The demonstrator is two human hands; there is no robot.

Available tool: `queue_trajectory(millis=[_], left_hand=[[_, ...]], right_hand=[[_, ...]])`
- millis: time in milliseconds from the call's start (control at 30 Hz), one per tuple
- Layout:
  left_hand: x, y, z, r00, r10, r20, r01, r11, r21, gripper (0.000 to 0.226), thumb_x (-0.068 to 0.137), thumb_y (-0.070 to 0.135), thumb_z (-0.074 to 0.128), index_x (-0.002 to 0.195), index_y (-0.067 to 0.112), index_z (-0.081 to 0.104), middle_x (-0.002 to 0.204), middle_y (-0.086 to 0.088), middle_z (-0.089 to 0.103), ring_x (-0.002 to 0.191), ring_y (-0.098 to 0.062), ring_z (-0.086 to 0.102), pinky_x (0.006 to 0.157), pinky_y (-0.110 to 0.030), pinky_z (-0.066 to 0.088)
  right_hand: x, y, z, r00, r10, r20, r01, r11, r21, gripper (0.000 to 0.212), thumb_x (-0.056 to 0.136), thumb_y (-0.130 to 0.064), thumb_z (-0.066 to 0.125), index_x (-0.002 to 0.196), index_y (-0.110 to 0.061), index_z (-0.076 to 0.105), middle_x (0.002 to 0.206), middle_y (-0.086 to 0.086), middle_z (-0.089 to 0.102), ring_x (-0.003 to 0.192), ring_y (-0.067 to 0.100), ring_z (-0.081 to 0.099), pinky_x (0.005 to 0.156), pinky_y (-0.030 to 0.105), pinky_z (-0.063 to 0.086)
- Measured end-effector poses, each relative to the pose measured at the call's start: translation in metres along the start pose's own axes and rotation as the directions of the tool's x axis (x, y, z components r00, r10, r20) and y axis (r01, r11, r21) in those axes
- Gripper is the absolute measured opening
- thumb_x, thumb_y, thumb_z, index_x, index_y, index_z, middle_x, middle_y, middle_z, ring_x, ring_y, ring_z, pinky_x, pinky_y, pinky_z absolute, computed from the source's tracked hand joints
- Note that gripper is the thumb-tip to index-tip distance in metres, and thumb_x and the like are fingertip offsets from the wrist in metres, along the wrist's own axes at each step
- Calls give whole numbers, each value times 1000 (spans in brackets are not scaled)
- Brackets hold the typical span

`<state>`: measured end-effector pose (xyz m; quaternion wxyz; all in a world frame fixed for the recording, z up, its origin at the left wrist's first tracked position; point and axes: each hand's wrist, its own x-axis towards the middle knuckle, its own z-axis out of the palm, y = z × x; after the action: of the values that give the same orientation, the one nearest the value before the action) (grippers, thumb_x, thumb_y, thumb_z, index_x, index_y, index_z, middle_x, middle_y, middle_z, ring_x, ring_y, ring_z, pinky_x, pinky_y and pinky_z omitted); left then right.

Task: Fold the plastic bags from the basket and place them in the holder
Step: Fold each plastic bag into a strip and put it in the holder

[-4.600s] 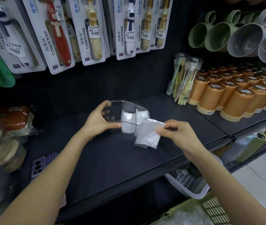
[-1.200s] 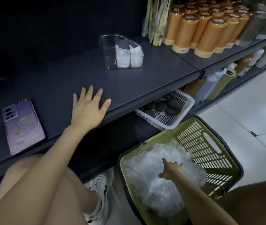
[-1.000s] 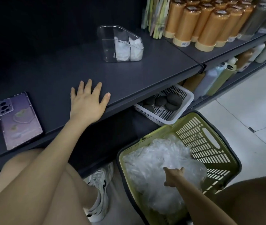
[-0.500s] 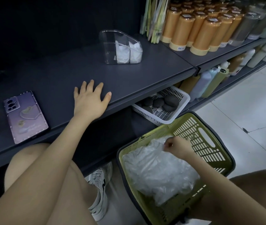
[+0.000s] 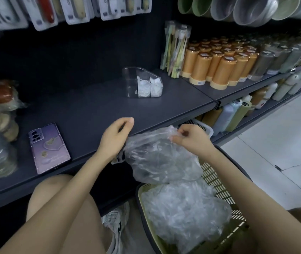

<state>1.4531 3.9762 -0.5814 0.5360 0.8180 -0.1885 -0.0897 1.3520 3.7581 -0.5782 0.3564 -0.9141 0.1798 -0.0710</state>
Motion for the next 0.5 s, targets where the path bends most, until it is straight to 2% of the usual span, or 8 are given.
queue_trajectory(millis=[67,133,167,233,300,367,433,500], left_hand=[[-18,13,1,990,73,123,-64,995,-77,30,85,60,57,102,35,63,107,20,64,103,4,59,86,-12,41],[-23,17,1,972,122,201,-126,992,7,45,77,65,63,110,34,63,106,18,66,99,7,60,84,-12,44],[-22,19,1,971,146,189,-162,984,71,44,76,62,64,109,32,64,101,17,68,95,6,62,82,-14,46],[-16,21,-2,975,193,112,-208,967,146,28,84,49,64,91,22,67,81,8,70,76,-5,66,72,-26,49],[-13,25,-6,987,154,53,-156,988,20,27,94,32,60,76,13,65,62,-3,65,53,-15,62,56,-28,49],[-9,26,-13,997,73,19,-69,986,-154,25,97,21,56,78,9,66,53,0,58,42,-10,53,45,-20,44],[-4,25,-22,1000,13,-4,-13,972,-234,24,98,19,55,81,7,66,54,0,55,40,-8,46,41,-14,38],[2,22,-29,999,-24,-23,17,960,-280,24,98,20,54,83,7,66,54,1,53,42,-8,44,41,-15,37]], right_hand=[[6,-11,2,1000,-27,10,27,1000,-13,41,82,-39,72,59,-24,41,56,-8,39,55,11,40,62,30,31],[11,-24,4,998,-50,24,51,999,-19,39,81,-37,73,61,-20,44,56,-8,41,54,10,40,56,29,30],[11,-30,3,997,-64,33,64,998,-3,38,80,-37,74,63,-18,47,57,-7,43,54,10,41,55,29,30],[11,-38,-1,993,-92,73,83,990,113,36,78,-37,78,68,-15,52,59,-8,44,53,6,40,53,23,30],[7,-38,-11,985,-100,141,56,956,290,32,77,-35,79,74,-13,56,60,-9,47,51,1,43,52,16,32],[4,-32,-22,980,-87,181,-1,899,438,32,71,-37,79,86,-13,63,69,-3,58,62,4,55,62,19,43],[1,-24,-30,982,-64,177,-39,851,524,41,69,-39,75,103,-19,65,83,3,63,80,13,61,77,27,46],[-6,-17,-33,985,-62,161,-46,808,588,49,74,-46,69,120,-30,59,98,-1,65,96,13,62,84,24,46]])
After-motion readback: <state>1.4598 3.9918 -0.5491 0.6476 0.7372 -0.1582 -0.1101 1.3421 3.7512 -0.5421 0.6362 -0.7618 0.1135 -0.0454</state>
